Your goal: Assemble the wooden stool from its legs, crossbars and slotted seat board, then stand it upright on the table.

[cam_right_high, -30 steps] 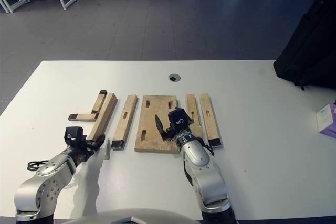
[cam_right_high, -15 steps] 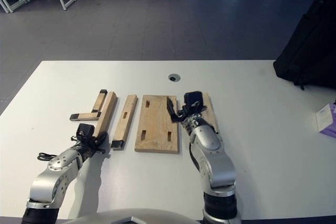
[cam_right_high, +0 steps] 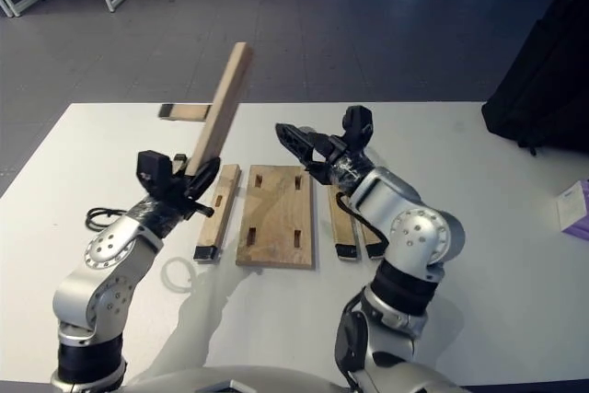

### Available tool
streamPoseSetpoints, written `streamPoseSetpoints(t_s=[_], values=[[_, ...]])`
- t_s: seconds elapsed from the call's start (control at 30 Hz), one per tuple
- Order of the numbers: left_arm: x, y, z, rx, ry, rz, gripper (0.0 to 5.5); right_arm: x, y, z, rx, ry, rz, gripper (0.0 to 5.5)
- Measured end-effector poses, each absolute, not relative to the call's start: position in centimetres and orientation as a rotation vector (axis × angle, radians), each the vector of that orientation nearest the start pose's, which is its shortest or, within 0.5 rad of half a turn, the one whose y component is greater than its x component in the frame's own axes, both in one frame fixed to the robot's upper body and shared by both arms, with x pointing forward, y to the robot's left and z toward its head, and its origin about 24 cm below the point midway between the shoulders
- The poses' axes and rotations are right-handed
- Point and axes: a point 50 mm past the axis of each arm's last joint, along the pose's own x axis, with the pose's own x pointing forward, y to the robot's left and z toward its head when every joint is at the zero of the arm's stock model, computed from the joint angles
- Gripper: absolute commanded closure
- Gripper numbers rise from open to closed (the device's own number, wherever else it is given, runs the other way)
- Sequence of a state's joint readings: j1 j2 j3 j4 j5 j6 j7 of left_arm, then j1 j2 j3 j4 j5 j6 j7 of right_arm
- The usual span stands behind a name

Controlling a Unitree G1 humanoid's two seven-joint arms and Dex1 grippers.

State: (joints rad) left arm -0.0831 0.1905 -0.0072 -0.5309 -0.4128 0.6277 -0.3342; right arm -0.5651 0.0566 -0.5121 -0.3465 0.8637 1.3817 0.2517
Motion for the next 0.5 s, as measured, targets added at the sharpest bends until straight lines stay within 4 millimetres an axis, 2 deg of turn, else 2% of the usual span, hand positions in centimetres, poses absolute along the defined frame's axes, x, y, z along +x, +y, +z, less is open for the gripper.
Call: streamPoseSetpoints(t_s=[0.07,0.13,0.4,0.5], values=[[24.6,12.2,12.9,-0.140,-0.020,-0.671,4.44,27.5,-11.8,18.9,0.793,0.252,0.991,0.83],[24.8,12.3,12.6,-0.108,-0.032,-0.678,4.44,27.4,-11.6,19.0,0.832,0.290,1.060,0.83],[25.1,11.4,13.7,0.128,-0.208,-0.570,4.44,27.9,-11.6,18.0,0.850,0.384,0.969,0.83],[25.0,10.9,13.6,0.126,-0.211,-0.584,4.44,28.1,-10.7,19.7,0.892,0.333,1.060,0.83]])
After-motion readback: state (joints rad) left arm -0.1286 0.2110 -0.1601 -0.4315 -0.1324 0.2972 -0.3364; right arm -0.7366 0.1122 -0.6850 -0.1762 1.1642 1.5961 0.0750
